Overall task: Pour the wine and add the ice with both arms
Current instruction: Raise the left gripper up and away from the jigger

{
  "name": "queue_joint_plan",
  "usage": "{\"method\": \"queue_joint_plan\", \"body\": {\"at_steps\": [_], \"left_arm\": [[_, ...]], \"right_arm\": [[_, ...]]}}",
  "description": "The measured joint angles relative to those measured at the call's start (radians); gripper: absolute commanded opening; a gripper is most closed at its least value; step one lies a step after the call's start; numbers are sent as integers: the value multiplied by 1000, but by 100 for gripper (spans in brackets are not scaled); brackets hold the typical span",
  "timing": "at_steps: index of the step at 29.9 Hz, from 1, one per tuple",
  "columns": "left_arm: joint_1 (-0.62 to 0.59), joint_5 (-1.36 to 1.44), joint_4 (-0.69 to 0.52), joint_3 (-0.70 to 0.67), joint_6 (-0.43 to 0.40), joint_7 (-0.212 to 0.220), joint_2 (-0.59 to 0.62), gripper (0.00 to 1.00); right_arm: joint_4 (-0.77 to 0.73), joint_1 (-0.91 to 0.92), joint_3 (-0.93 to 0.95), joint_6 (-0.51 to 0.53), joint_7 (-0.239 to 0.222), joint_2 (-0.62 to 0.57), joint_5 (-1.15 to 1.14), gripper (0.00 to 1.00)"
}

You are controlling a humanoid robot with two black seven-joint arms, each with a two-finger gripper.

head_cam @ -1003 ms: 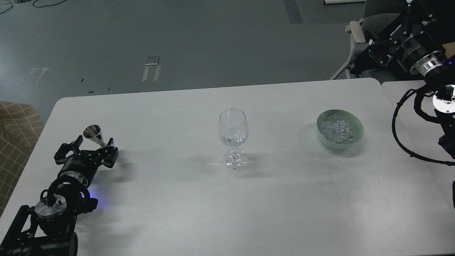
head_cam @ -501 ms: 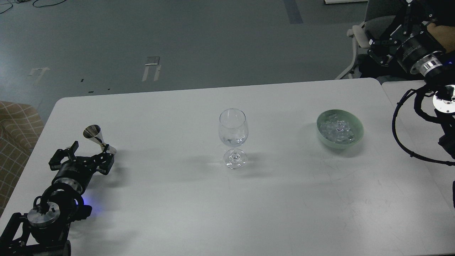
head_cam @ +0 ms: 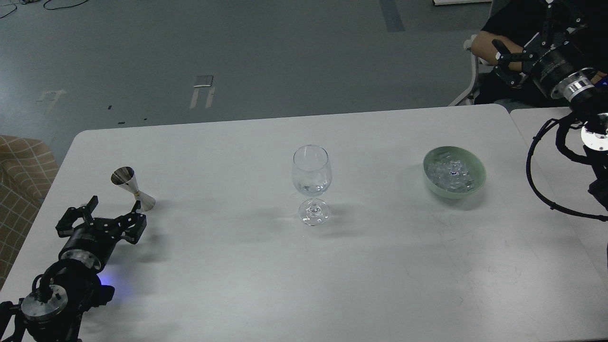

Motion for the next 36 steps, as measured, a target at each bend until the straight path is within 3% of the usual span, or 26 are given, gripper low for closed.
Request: {"method": "queue_joint_plan", "body": {"at_steps": [11, 19, 25, 36], "left_arm": [[141, 2, -91, -149, -35, 103, 67, 97], [135, 23, -77, -199, -222, 105, 216, 97], [26, 187, -74, -193, -247, 97, 338, 98], [-247, 601, -67, -110, -316, 39, 351, 98]], "right_arm": [[18, -5, -1, 0, 0, -29, 2, 100], [34, -11, -1, 0, -2, -43, 2, 100], [57, -11, -2, 0, -2, -67, 1, 100], [260, -78, -77, 0, -6, -237, -102, 100]]}}
